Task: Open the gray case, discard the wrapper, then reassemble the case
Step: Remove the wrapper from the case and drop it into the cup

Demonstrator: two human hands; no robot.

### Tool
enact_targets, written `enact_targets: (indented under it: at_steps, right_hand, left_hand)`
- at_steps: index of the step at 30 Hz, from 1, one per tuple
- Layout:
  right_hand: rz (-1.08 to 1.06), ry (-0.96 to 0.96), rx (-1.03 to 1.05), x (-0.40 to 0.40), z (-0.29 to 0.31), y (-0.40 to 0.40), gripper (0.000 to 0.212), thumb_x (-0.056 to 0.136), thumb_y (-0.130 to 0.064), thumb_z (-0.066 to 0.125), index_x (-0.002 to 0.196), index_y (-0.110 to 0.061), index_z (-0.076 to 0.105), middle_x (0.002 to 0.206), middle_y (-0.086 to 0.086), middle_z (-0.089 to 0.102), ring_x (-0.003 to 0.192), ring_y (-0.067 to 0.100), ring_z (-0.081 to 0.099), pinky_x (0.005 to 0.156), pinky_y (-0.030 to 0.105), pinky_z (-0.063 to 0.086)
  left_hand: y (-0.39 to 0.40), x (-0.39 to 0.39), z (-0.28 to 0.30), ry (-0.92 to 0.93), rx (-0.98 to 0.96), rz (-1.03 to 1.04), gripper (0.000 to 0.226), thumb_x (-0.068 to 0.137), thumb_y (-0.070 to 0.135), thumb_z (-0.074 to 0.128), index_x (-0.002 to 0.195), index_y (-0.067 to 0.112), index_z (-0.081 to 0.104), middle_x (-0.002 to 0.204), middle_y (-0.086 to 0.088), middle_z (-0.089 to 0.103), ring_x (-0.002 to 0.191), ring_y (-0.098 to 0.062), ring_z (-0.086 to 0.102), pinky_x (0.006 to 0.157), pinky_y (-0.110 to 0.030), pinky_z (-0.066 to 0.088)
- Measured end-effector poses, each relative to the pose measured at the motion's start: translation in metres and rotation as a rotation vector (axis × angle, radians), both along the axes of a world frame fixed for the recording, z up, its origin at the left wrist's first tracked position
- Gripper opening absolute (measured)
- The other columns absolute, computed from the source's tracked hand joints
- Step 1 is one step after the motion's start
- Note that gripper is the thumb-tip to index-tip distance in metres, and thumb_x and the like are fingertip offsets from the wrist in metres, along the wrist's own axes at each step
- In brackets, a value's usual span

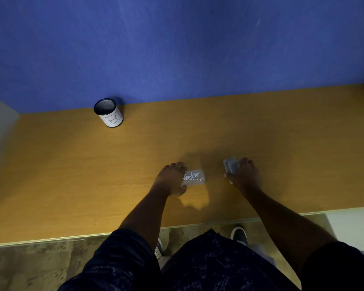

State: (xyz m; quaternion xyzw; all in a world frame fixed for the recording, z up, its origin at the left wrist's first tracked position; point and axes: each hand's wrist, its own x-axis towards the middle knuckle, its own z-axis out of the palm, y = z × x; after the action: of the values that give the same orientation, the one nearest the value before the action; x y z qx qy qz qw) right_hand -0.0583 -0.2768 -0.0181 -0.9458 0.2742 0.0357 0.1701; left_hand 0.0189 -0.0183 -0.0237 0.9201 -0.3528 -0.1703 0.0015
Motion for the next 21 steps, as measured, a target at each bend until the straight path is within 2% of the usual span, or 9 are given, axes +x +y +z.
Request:
enact_targets:
  at_steps: [2, 5, 8, 10, 11, 14, 15, 19, 21]
  right_hand:
    - [0.045, -0.086, -0.034, 0.000, 0.002, 0.002, 0.070, 0.070, -0.047, 0.078, 0.119, -0.004, 0.053, 0.114, 0.018, 0.056, 0.100, 0.035, 0.060, 0.078, 0.042, 0.055]
    - [0.195, -0.194, 0.073, 0.007, 0.003, 0.008, 0.049, 0.082, -0.040, 0.074, 0.114, -0.005, 0.059, 0.115, 0.016, 0.057, 0.095, 0.033, 0.061, 0.076, 0.044, 0.057]
    - [0.317, -0.173, 0.235, 0.019, 0.008, 0.023, 0.029, 0.088, -0.030, 0.070, 0.096, -0.002, 0.064, 0.100, 0.013, 0.061, 0.086, 0.028, 0.061, 0.073, 0.035, 0.048]
    - [0.337, -0.117, 0.333, 0.025, 0.013, 0.037, 0.023, 0.092, -0.024, 0.065, 0.097, -0.002, 0.066, 0.095, 0.008, 0.064, 0.087, 0.024, 0.060, 0.071, 0.031, 0.040]
    - [0.317, -0.087, 0.403, 0.028, 0.012, 0.043, 0.021, 0.093, -0.022, 0.062, 0.101, -0.003, 0.068, 0.096, 0.007, 0.066, 0.088, 0.023, 0.061, 0.074, 0.032, 0.042]
    - [0.192, -0.077, 0.673, 0.038, 0.012, 0.056, 0.021, 0.094, -0.022, 0.058, 0.105, -0.009, 0.070, 0.094, 0.011, 0.073, 0.086, 0.030, 0.069, 0.081, 0.049, 0.056]
    - [0.169, -0.087, 0.719, 0.042, 0.013, 0.060, 0.022, 0.092, -0.023, 0.058, 0.103, -0.010, 0.071, 0.089, 0.010, 0.073, 0.082, 0.030, 0.070, 0.079, 0.050, 0.057]
    - [0.070, -0.096, 0.867, 0.063, 0.024, 0.073, 0.016, 0.093, -0.005, 0.060, 0.106, -0.003, 0.069, 0.083, 0.014, 0.070, 0.063, 0.017, 0.064, 0.054, 0.023, 0.053]
    - [-0.017, -0.106, 0.995, 0.073, 0.026, 0.079, 0.020, 0.090, 0.001, 0.063, 0.109, 0.006, 0.067, 0.081, 0.016, 0.069, 0.061, 0.019, 0.065, 0.053, 0.023, 0.055]
  left_hand:
    - [0.001, -0.001, 0.000, 0.000, -0.006, -0.005, 0.070, 0.081, 0.045, 0.063, 0.141, 0.012, 0.046, 0.145, -0.009, 0.045, 0.121, -0.030, 0.053, 0.097, -0.039, 0.046]
    - [0.004, -0.002, 0.000, -0.009, -0.047, 0.013, 0.070, 0.080, 0.047, 0.061, 0.139, 0.011, 0.048, 0.142, -0.008, 0.047, 0.119, -0.029, 0.054, 0.097, -0.039, 0.047]
    - [0.005, 0.000, 0.005, -0.045, -0.087, 0.033, 0.068, 0.078, 0.048, 0.060, 0.135, 0.010, 0.052, 0.134, -0.008, 0.051, 0.114, -0.029, 0.055, 0.094, -0.039, 0.048]
    - [0.005, 0.004, 0.009, -0.078, -0.099, 0.030, 0.066, 0.077, 0.049, 0.059, 0.130, 0.009, 0.055, 0.127, -0.009, 0.054, 0.108, -0.030, 0.057, 0.089, -0.039, 0.050]
    - [0.005, 0.007, 0.012, -0.093, -0.101, 0.027, 0.065, 0.077, 0.050, 0.058, 0.127, 0.009, 0.056, 0.123, -0.010, 0.055, 0.105, -0.030, 0.058, 0.087, -0.040, 0.052]
    - [0.008, 0.015, 0.021, -0.129, -0.098, 0.010, 0.062, 0.076, 0.051, 0.055, 0.121, 0.008, 0.058, 0.118, -0.010, 0.056, 0.101, -0.031, 0.058, 0.085, -0.040, 0.053]
    - [0.009, 0.017, 0.024, -0.141, -0.098, 0.007, 0.062, 0.076, 0.050, 0.055, 0.121, 0.008, 0.058, 0.118, -0.011, 0.056, 0.101, -0.031, 0.058, 0.085, -0.041, 0.053]
    - [0.017, 0.031, 0.034, -0.185, -0.125, 0.014, 0.063, 0.076, 0.048, 0.056, 0.124, 0.007, 0.056, 0.121, -0.011, 0.054, 0.103, -0.031, 0.057, 0.086, -0.040, 0.052]
    - [0.024, 0.040, 0.038, -0.215, -0.149, 0.031, 0.065, 0.076, 0.045, 0.056, 0.129, 0.008, 0.053, 0.124, -0.012, 0.053, 0.104, -0.030, 0.057, 0.086, -0.040, 0.052]
